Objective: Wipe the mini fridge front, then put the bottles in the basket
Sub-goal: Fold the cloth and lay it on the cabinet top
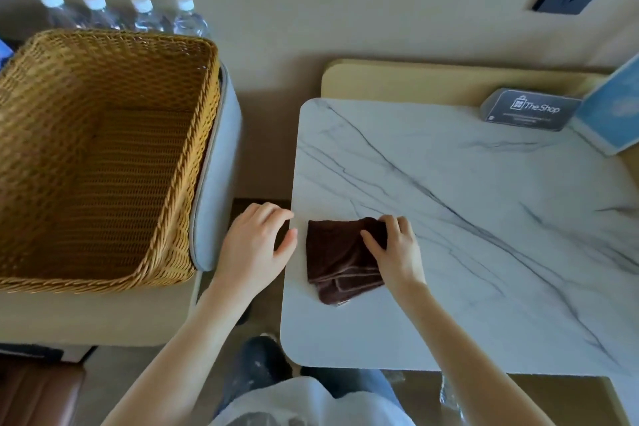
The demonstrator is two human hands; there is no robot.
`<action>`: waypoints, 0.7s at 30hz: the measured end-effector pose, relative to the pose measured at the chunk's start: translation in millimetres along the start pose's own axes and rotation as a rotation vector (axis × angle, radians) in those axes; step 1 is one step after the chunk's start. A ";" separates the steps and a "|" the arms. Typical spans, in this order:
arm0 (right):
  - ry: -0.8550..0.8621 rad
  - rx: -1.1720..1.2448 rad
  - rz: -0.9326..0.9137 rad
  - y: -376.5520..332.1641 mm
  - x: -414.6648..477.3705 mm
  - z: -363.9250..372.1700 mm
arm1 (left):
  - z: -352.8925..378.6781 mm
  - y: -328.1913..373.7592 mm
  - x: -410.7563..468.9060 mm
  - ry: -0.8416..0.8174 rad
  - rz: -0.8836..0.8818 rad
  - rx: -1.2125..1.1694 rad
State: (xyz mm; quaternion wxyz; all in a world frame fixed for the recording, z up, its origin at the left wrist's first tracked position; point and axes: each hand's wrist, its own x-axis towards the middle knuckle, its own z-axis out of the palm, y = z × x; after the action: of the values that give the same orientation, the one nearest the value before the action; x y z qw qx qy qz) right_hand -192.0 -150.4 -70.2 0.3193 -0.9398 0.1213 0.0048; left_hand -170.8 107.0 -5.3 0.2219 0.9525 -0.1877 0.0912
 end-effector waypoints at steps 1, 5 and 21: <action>0.010 -0.024 0.008 -0.9 0.0 1.5 | 2.4 -0.5 2.5 -0.008 0.017 -0.008; 0.170 -0.286 -0.141 -5.0 -7.9 6.4 | 9.3 -1.5 11.1 -0.059 0.083 -0.028; -0.059 -0.446 -0.450 -4.4 5.7 48.0 | 38.5 -19.1 34.8 -0.106 0.078 -0.065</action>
State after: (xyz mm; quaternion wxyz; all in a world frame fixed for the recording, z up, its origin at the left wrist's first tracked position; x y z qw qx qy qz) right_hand -182.2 -119.4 -106.3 0.1016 -0.9894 -0.1029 -0.0122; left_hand -127.9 94.3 -37.9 0.2388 0.9402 -0.2391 0.0433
